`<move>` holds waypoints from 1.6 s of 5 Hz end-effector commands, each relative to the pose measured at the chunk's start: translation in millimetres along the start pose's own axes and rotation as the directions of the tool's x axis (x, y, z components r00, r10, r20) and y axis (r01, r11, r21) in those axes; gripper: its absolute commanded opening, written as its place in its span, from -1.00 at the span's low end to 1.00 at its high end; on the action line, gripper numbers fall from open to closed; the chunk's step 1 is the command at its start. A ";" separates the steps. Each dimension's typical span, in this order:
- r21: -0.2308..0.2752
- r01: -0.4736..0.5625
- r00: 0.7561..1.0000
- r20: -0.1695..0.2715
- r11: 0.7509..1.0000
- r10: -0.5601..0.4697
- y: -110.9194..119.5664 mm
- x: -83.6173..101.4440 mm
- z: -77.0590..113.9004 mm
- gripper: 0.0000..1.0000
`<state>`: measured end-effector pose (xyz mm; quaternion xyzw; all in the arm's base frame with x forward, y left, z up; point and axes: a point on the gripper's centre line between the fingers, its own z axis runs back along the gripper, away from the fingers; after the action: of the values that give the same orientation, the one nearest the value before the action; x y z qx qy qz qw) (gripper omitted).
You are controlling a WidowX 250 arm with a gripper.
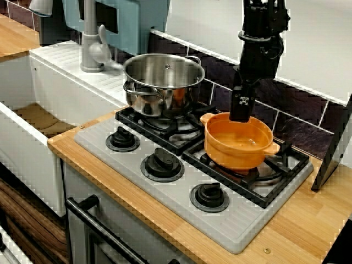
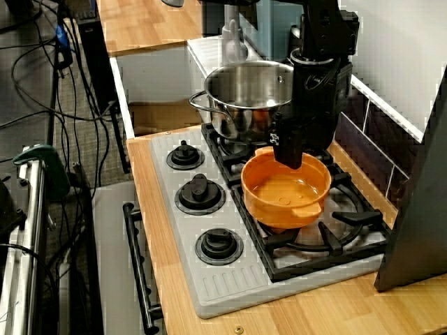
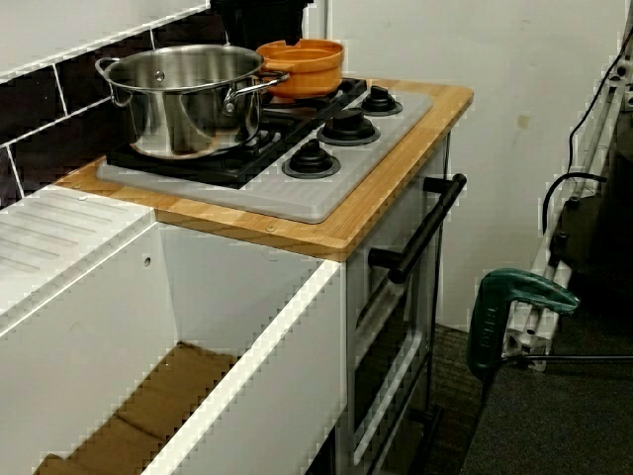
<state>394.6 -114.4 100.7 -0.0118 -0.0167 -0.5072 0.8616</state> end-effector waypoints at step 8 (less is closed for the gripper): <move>0.073 0.568 0.821 0.018 0.820 -0.571 -26.5 41.4 7.3 1.00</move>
<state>391.2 -169.2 91.6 -0.0028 -0.0242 -0.7389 0.6734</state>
